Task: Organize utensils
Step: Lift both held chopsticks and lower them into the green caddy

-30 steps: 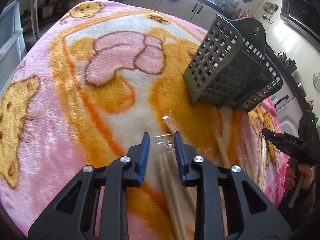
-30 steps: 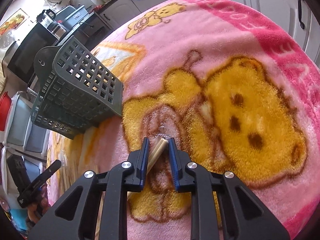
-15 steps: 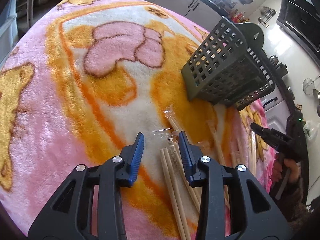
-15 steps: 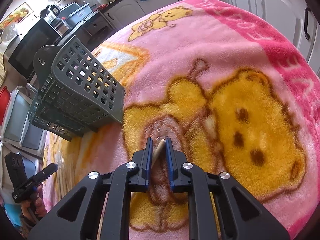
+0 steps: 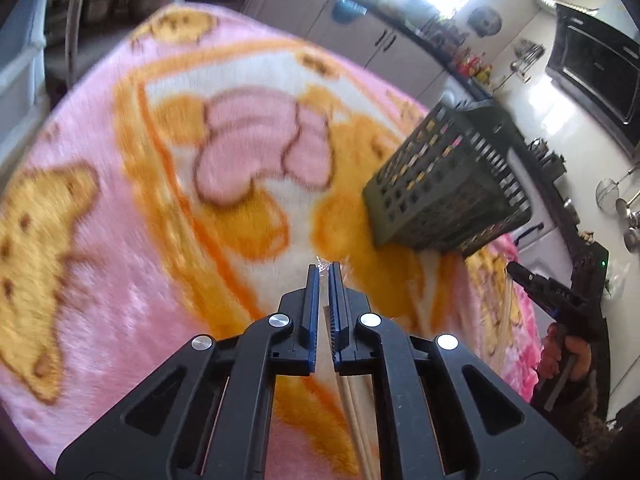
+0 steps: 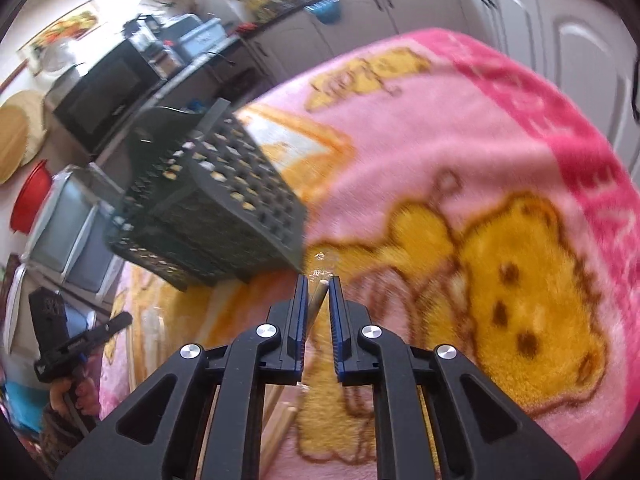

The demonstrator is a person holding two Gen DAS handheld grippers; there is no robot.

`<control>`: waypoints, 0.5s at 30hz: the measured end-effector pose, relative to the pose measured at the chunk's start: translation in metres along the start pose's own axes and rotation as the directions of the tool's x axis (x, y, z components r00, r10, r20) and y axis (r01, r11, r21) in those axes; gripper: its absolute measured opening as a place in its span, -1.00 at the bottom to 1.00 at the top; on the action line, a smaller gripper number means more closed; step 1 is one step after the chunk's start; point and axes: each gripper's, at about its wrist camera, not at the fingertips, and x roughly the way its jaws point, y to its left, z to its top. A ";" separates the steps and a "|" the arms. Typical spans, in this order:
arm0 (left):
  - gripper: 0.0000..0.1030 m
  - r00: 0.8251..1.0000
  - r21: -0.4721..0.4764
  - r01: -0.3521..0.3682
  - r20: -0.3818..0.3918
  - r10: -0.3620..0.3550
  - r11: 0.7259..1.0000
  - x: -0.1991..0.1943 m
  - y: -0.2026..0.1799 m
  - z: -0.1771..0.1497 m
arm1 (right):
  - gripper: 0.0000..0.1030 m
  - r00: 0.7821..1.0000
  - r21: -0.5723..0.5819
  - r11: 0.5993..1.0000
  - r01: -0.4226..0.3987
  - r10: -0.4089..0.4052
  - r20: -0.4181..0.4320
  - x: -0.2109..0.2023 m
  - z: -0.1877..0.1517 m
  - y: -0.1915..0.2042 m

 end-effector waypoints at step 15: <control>-0.96 0.965 0.177 0.024 0.254 -0.069 0.984 -0.077 -0.080 0.030 | -0.87 0.977 -0.280 0.958 -0.063 0.116 0.178 -0.063 0.016 0.073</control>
